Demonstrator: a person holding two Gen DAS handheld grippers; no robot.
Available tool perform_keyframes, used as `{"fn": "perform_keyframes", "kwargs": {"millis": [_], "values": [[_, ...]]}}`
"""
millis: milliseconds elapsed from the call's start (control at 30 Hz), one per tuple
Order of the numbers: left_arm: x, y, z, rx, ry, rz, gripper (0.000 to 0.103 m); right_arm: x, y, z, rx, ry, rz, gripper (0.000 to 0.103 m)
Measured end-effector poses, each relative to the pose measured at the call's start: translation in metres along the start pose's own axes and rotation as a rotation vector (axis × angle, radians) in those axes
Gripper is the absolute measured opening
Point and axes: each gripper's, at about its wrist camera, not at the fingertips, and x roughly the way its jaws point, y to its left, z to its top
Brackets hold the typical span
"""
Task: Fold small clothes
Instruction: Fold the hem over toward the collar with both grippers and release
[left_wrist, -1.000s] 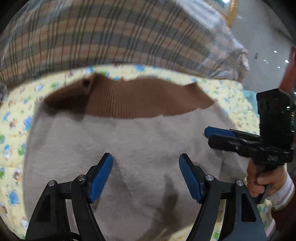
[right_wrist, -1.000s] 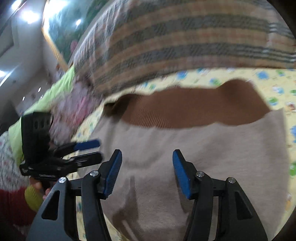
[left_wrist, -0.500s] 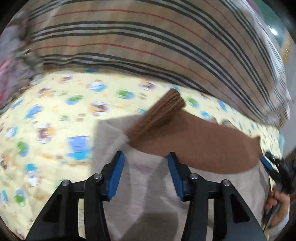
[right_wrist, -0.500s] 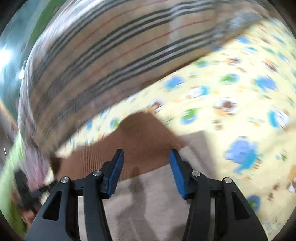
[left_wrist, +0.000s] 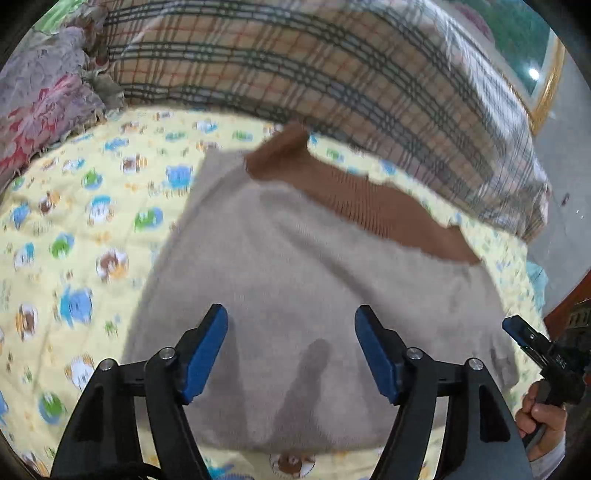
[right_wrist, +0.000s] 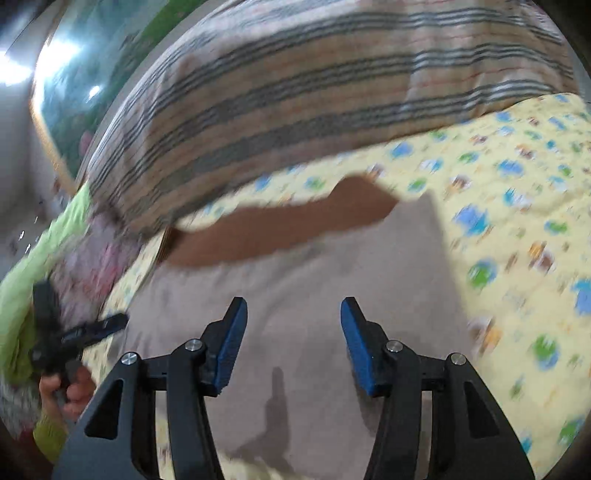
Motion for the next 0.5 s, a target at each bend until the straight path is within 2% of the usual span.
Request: {"fn": "perform_keyframes", "kwargs": {"millis": [67,167,333,400,500], "values": [[0.007,0.005,-0.008,-0.011,0.031,0.025,0.072,0.001,-0.003,-0.015,-0.012,0.047,-0.037,0.054],[0.01,0.018,-0.016,-0.014,0.037,0.067,0.072,-0.001,-0.026,-0.032,0.052,0.104,-0.114,0.054],[0.002,0.032,-0.021,-0.017,0.023,0.097,0.072,-0.035,-0.047,-0.04,0.115,0.031,-0.178,0.054],[-0.005,0.034,-0.022,-0.031,0.02,0.096,0.072,-0.045,-0.048,-0.042,0.121,-0.002,-0.236,0.054],[-0.025,0.036,-0.032,-0.066,0.006,0.084,0.072,-0.061,-0.051,-0.047,0.166,-0.073,-0.238,0.054]]}}
